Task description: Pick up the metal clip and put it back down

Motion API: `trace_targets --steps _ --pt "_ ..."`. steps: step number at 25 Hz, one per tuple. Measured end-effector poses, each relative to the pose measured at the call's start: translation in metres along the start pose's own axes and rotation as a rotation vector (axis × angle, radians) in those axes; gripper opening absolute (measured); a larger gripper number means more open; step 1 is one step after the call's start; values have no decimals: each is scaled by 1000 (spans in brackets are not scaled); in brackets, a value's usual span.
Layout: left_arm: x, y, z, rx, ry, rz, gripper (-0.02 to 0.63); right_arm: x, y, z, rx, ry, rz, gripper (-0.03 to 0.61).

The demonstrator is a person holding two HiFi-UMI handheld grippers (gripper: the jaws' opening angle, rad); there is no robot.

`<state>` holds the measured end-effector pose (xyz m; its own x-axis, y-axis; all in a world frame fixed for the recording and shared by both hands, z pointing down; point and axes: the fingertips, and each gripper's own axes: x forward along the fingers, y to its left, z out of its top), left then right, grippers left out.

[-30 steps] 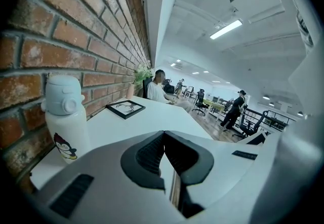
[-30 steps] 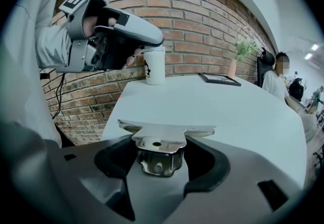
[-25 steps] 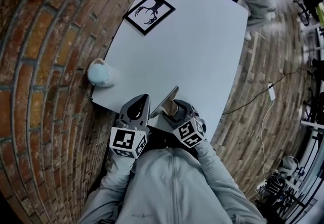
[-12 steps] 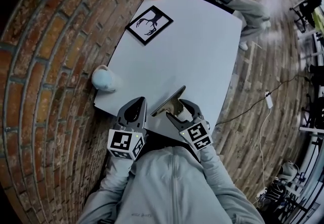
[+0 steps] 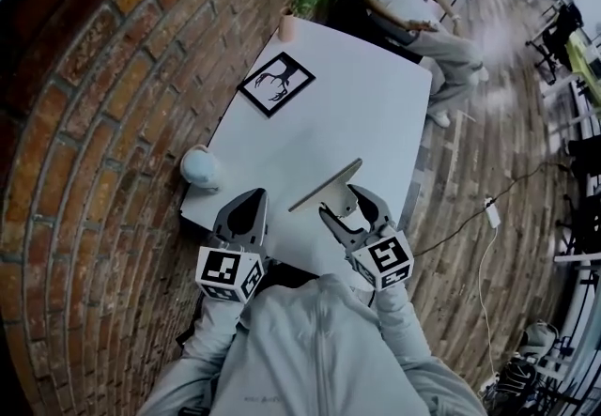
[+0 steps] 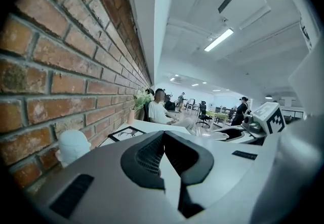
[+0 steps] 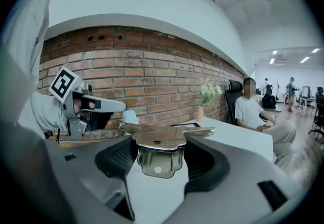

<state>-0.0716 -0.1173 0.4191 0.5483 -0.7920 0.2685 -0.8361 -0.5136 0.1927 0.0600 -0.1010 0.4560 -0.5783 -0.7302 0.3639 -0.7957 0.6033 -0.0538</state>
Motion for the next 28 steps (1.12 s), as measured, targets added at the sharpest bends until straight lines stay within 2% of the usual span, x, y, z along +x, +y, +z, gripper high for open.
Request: trace_targets --steps 8,14,28 --pt "-9 -10 23 23 -53 -14 27 -40 -15 53 25 -167 -31 295" --pt "-16 -16 25 25 -59 -21 28 -63 -24 71 91 -257 -44 295" --pt "-24 -3 25 9 -61 22 26 -67 -27 73 105 -270 -55 295"
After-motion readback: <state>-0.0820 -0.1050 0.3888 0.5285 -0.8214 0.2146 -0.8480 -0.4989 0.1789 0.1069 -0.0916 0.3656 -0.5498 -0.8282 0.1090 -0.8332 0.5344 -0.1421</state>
